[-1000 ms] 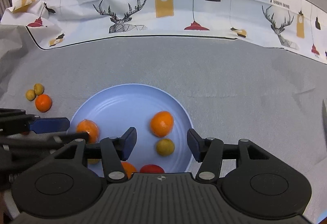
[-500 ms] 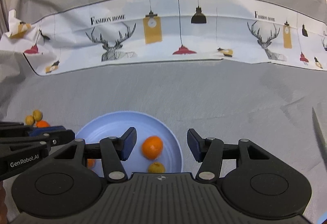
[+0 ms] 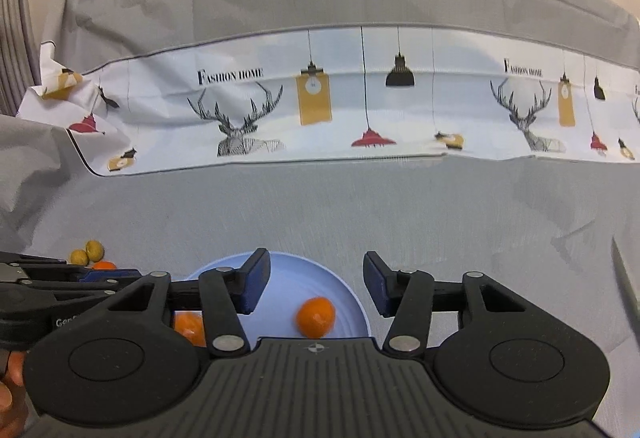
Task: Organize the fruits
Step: 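Open the right tool dropping the yellow fruit while the left tool releases the mandarin onto the plate, then move both open tools back toward the remaining fruits, then grasp a red cherry tomato with the right tool while the left tool grasps a yellow fruit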
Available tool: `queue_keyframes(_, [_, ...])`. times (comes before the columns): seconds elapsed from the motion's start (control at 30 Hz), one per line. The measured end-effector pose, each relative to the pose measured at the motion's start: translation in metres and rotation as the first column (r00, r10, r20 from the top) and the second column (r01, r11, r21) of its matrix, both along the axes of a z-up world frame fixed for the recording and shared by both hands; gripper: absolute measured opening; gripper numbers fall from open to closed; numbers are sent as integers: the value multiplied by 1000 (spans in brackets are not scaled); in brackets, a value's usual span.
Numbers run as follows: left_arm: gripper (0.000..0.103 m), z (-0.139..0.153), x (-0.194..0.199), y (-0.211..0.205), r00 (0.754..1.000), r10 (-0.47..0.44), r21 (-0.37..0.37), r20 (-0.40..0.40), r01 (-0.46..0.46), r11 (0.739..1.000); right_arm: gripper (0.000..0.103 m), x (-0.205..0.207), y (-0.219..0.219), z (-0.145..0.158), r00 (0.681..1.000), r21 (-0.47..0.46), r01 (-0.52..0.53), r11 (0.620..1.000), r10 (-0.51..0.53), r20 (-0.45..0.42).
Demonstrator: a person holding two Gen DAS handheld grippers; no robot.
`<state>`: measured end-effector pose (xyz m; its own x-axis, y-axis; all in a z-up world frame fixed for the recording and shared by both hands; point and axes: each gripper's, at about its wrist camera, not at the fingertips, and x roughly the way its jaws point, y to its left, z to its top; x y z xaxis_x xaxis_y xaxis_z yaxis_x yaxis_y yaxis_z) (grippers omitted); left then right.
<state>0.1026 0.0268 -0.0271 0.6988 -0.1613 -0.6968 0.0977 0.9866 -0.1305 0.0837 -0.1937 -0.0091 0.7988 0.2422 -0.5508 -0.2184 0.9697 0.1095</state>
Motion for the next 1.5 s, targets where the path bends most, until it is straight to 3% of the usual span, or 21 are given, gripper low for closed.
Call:
queue_keyframes(0.1, [14,9,-2,19,999,44,-23,27,-44,999,27,-6,4,6,999,18,-15,1000,14,33])
queue_keyframes(0.17, [14,20,-5,45,989,132,-47,64,-130,990,22,-10,8,10,998,36,-22,999,20,52])
queue_keyframes(0.27, [14,29,-11,108,945,325,-173,46,-313,934,21,-12,16,14,997,78,-53,996,48,63])
queue_keyframes(0.37, [14,30,-16,161,894,449,-229,-14,-440,868,22,-10,32,14,994,94,-99,991,95,50])
queue_keyframes(0.43, [14,27,-18,183,877,477,-244,-52,-475,846,22,-9,47,13,990,97,-140,985,137,42])
queue_keyframes(0.5, [14,25,-19,193,873,482,-245,-77,-485,839,22,-10,66,12,981,99,-192,976,190,31])
queue_keyframes(0.67, [15,25,-16,202,884,457,-248,-93,-465,850,22,-11,129,-1,943,113,-326,939,331,-34])
queue_keyframes(0.77, [19,16,-4,204,902,411,-230,-129,-431,873,27,-14,175,-15,908,70,-406,911,411,-82])
queue_keyframes(0.83, [25,7,2,204,914,374,-218,-155,-401,890,39,-16,195,-23,888,45,-445,894,447,-109])
queue_keyframes(0.93, [27,-4,9,204,923,336,-213,-189,-372,903,49,-13,219,-37,863,32,-476,879,474,-176])
queue_keyframes(1.0, [26,-8,12,203,929,315,-191,-194,-350,917,49,-10,230,-44,849,12,-495,869,487,-204])
queue_keyframes(1.17, [28,-18,21,202,936,285,-164,-205,-320,933,49,4,248,-63,853,-31,-477,879,454,-256])
queue_keyframes(1.2, [30,-20,24,200,937,280,-155,-210,-314,937,48,6,249,-66,849,-25,-478,878,454,-271])
queue_keyframes(1.27, [43,-23,28,196,941,265,-140,-210,-298,944,36,7,252,-71,836,-26,-495,869,467,-288])
queue_keyframes(1.33, [49,-26,33,191,946,253,-120,-202,-280,952,31,6,253,-71,831,-46,-513,857,482,-277])
queue_keyframes(1.5, [49,-33,45,181,950,237,-87,-204,-259,962,31,3,234,-59,848,-44,-495,868,471,-244])
